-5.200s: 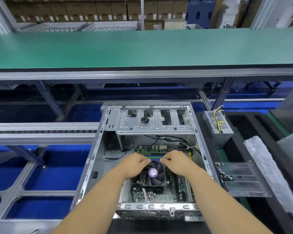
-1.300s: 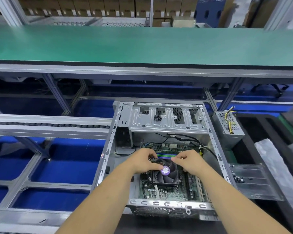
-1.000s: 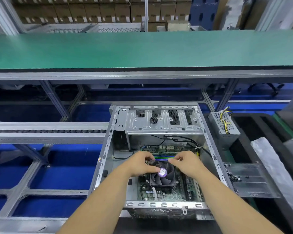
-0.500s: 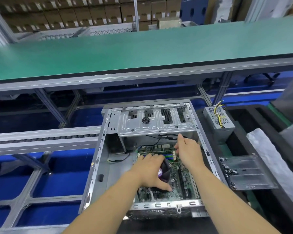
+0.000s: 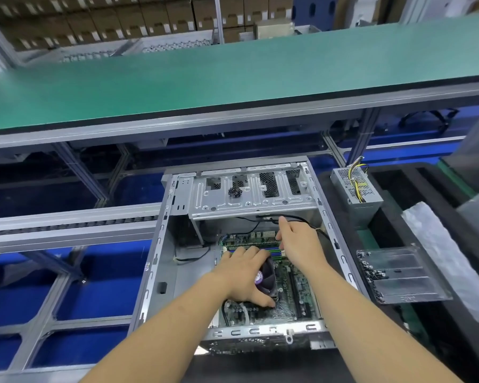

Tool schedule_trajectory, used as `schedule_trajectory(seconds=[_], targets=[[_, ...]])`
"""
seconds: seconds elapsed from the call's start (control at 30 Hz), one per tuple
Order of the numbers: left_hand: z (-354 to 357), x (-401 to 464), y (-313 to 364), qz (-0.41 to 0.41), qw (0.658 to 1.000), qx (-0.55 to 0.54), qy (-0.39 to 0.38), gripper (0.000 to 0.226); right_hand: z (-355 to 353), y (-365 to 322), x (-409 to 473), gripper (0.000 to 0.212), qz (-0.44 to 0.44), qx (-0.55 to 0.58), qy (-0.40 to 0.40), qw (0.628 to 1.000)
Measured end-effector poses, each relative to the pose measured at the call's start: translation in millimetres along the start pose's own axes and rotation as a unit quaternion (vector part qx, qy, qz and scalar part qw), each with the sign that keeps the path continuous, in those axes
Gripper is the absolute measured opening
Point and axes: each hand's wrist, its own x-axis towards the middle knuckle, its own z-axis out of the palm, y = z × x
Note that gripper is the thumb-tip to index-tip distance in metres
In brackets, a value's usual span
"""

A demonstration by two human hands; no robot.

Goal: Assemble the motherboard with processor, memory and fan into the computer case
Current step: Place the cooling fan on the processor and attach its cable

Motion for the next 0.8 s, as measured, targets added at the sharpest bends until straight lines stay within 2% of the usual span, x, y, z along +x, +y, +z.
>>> schedule_trajectory(seconds=[0.23,0.37,0.43,0.53,0.6,0.67,0.7,0.73,0.77,0.8], targets=[[2.5,-1.2,-1.6,0.008,1.000,-0.002,0.023,0.116,1.4,-3.2,-2.7,0.060,0.000,-0.008,-0.039,0.999],[2.9,-4.1,-4.2,0.020,0.999,-0.008,0.043,0.113,-0.2,-6.1,-5.2,0.063,-0.004,-0.023,-0.034,0.999],[-0.5,-6.3,-4.9,0.017,0.997,-0.029,0.065,0.099,-4.0,-6.6,-7.3,0.055,-0.003,-0.020,-0.010,1.000],[-13.6,-11.3,-4.9,0.000,0.984,-0.062,0.168,0.061,-8.9,-10.4,-12.2,0.021,-0.033,0.051,0.000,0.998],[-24.4,-18.0,-2.8,-0.016,0.969,-0.009,0.247,0.041,-9.0,-17.6,-19.2,0.039,-0.035,0.103,-0.038,0.993],[-26.5,-21.3,-1.5,-0.051,0.963,0.025,0.265,0.034,-11.6,-20.0,-21.7,0.017,-0.038,0.076,-0.030,0.996],[-24.1,-21.7,-2.2,-0.068,0.962,-0.011,0.264,0.032,-14.6,-21.1,-23.4,0.025,-0.029,0.058,-0.023,0.998],[-21.8,-22.9,-3.1,-0.073,0.958,-0.075,0.267,0.038,-14.9,-17.8,-21.4,0.035,-0.012,0.056,-0.015,0.998],[-19.6,-23.8,-4.9,-0.065,0.952,-0.134,0.268,0.053,-17.7,-21.3,-25.1,0.032,-0.003,0.059,-0.020,0.998],[-18.9,-23.1,-6.3,-0.043,0.948,-0.155,0.274,0.066,-18.3,-23.1,-26.8,0.019,-0.014,0.070,-0.029,0.997]])
